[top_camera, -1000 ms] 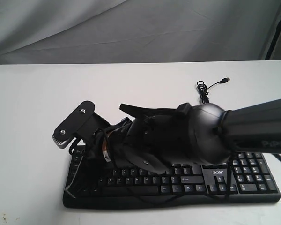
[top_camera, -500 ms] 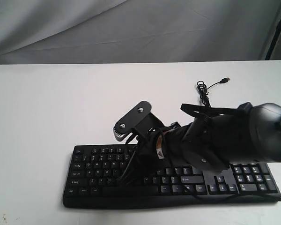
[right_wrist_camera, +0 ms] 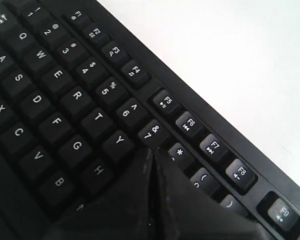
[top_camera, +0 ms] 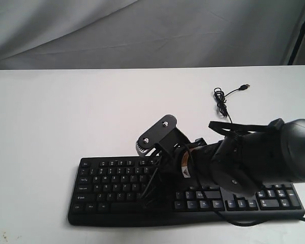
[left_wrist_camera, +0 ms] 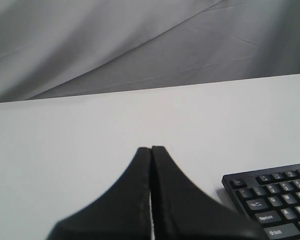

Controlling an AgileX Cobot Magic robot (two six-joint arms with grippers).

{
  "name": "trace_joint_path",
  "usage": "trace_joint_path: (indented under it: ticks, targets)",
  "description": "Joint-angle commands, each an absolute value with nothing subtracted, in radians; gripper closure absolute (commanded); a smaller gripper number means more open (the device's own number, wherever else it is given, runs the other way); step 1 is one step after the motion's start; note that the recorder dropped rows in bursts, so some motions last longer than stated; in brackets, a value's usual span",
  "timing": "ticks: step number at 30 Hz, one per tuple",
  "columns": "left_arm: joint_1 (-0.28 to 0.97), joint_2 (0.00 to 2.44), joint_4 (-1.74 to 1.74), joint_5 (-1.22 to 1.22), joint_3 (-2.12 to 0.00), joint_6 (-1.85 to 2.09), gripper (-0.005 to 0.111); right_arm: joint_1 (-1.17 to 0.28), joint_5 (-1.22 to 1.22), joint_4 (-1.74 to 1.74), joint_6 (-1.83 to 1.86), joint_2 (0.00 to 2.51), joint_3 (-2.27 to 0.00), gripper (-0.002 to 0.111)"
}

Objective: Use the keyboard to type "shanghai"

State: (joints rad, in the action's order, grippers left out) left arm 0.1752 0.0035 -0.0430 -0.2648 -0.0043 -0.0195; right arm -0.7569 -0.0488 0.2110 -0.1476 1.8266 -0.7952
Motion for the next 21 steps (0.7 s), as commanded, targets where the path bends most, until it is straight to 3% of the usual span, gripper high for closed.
trace_joint_path:
  ticks: [1,21]
  targets:
    - [0.179,0.0,-0.048,-0.259,0.0,-0.022,0.107,-0.735,-0.048,0.205,-0.136,1.819,-0.788,0.108]
    - [0.179,0.0,-0.048,-0.259,0.0,-0.022,0.107,-0.735,-0.04,0.217,-0.136,1.819,-0.776,0.108]
